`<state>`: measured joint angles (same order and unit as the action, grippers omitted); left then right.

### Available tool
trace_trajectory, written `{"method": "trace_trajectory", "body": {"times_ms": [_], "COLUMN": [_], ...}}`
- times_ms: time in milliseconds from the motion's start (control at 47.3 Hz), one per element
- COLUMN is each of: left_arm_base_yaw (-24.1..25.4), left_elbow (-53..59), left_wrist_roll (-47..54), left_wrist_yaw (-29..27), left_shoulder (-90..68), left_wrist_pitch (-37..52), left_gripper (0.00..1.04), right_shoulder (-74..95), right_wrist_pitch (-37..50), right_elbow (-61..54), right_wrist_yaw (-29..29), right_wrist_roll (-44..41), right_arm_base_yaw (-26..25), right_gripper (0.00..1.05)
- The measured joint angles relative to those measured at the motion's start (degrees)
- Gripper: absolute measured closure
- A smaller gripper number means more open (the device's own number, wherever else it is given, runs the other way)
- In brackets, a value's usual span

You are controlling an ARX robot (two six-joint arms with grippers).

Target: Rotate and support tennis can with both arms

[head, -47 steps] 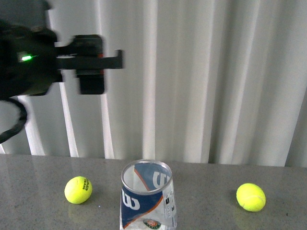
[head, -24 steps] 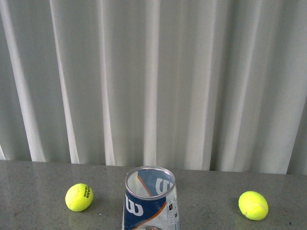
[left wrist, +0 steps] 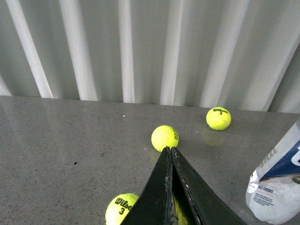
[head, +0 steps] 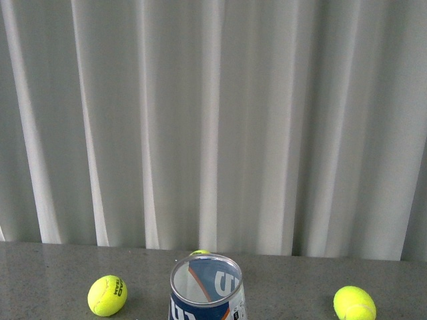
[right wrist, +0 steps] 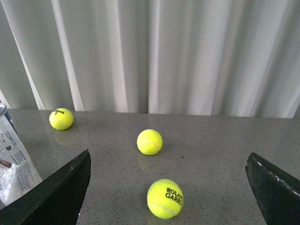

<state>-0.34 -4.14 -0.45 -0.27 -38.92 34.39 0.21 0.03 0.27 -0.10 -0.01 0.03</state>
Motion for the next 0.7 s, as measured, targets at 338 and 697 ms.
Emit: {"method": "trace_trajectory", "body": {"times_ms": [338,697], "left_arm_base_yaw": [0.20,0.20], "left_elbow": [2.73,2.75], "left_wrist_roll": [0.09,0.09], "left_wrist_yaw": [0.26,0.26], "left_shoulder": [10.88,20.35], "left_wrist_pitch": [-6.69,-15.58], "left_gripper": [1.01,1.01], "right_shoulder": [0.00,0.00], "right_wrist_pitch": [0.00,0.00], "right_elbow": [0.00,0.00], "right_wrist_yaw": [0.00,0.00], "right_wrist_roll": [0.00,0.02], "right_arm_base_yaw": [0.00,0.00], "right_gripper": [0.07,0.07]}}
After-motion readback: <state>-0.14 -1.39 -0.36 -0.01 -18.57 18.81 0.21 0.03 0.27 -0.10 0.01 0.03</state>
